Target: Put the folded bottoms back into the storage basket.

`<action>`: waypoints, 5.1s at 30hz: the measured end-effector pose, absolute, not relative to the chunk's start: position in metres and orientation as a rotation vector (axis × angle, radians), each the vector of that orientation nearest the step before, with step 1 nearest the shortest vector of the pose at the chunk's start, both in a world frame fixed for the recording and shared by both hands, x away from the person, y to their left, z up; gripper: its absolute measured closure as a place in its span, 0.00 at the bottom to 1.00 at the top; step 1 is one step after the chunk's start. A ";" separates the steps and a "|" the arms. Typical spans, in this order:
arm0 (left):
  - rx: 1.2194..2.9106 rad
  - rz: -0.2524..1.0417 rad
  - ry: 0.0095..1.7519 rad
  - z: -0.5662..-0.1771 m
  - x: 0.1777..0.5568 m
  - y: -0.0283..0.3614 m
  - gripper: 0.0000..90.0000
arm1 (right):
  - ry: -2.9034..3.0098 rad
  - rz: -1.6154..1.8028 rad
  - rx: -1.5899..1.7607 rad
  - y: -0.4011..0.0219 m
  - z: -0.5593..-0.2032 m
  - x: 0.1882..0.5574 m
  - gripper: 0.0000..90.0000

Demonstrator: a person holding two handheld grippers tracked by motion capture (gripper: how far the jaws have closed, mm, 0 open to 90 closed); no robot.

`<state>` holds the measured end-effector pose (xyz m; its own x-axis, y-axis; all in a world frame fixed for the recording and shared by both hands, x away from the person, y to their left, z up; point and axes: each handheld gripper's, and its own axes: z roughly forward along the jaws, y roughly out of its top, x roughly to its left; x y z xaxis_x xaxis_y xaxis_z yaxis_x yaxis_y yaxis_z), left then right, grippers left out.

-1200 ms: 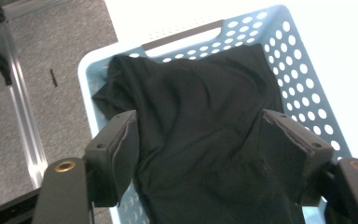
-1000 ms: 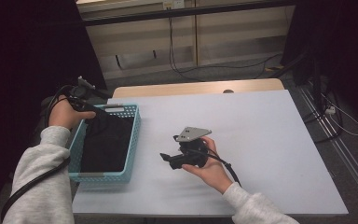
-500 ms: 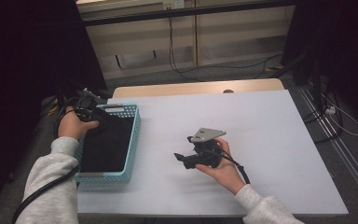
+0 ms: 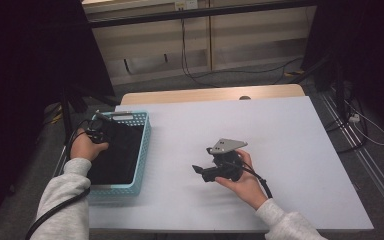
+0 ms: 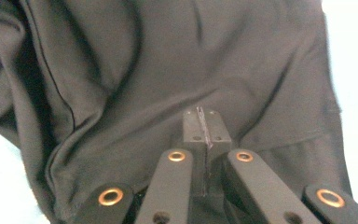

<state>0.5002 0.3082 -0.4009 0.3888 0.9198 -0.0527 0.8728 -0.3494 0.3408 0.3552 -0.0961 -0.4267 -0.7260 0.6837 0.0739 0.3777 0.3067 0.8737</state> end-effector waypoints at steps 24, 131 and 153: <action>2.336 0.083 1.632 -0.412 0.488 0.316 1.00 | 2.256 1.379 0.950 -0.100 -0.427 0.352 0.25; 2.291 0.166 1.252 -0.332 0.470 0.222 0.43 | 2.153 1.355 1.044 -0.177 -0.418 0.335 0.24; 2.283 0.111 1.125 -0.329 0.459 0.178 0.31 | 2.132 1.366 1.068 -0.204 -0.415 0.323 0.23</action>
